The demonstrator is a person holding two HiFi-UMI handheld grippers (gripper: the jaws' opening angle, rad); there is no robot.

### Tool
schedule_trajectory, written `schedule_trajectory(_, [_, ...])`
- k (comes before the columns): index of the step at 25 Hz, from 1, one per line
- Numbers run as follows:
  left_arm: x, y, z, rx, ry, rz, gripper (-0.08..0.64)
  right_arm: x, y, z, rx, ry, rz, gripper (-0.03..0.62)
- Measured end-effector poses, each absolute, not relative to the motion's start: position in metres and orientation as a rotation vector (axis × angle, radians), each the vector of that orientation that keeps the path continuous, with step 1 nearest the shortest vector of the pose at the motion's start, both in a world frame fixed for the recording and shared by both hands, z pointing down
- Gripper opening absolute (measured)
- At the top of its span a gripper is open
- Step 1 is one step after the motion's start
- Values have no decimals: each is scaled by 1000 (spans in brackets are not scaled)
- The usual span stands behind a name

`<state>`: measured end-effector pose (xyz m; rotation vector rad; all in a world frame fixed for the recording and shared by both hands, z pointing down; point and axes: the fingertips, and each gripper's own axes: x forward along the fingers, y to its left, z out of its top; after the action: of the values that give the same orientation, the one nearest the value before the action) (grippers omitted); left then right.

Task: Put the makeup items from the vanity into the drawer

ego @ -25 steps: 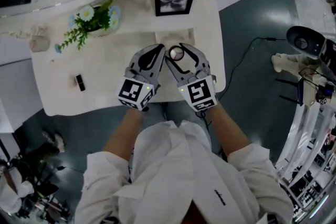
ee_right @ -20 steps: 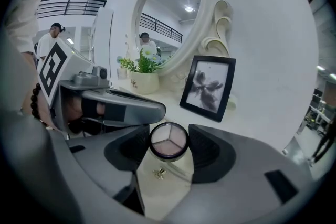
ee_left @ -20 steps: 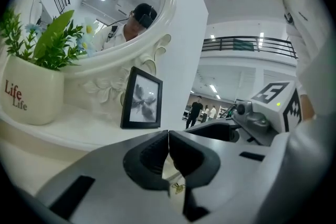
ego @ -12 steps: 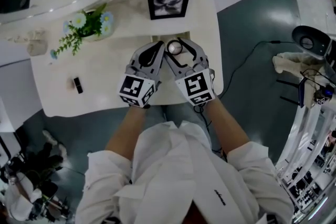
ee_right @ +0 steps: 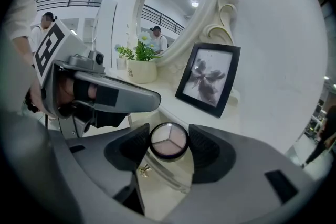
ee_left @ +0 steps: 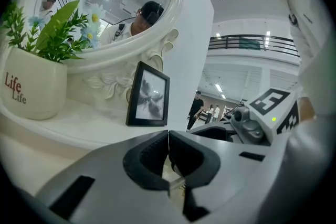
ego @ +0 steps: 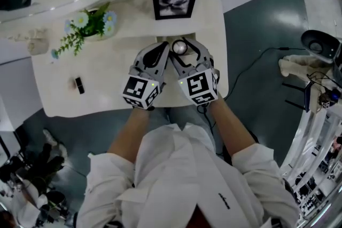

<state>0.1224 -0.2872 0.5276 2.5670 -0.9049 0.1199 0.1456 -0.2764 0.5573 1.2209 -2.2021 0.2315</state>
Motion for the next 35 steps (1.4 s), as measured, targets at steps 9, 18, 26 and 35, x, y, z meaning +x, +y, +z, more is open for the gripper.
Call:
schedule_trajectory(9, [117,-287,532,2547,-904,108,26,144,-282,561,1244,-2204,195,252])
schedule_trajectory(18, [112,-286,534,2526,-912,104,26,144,-281,562,1252,-2210,206,253])
schedule_trajectory(26, [107,-284,532,2527,-927,95,26,143,-282,559,1267,-2237,229,267])
schedule_trajectory(35, [90,-277,501,2571,-944,70,26,156,-272,506,1465,-2287,126,29])
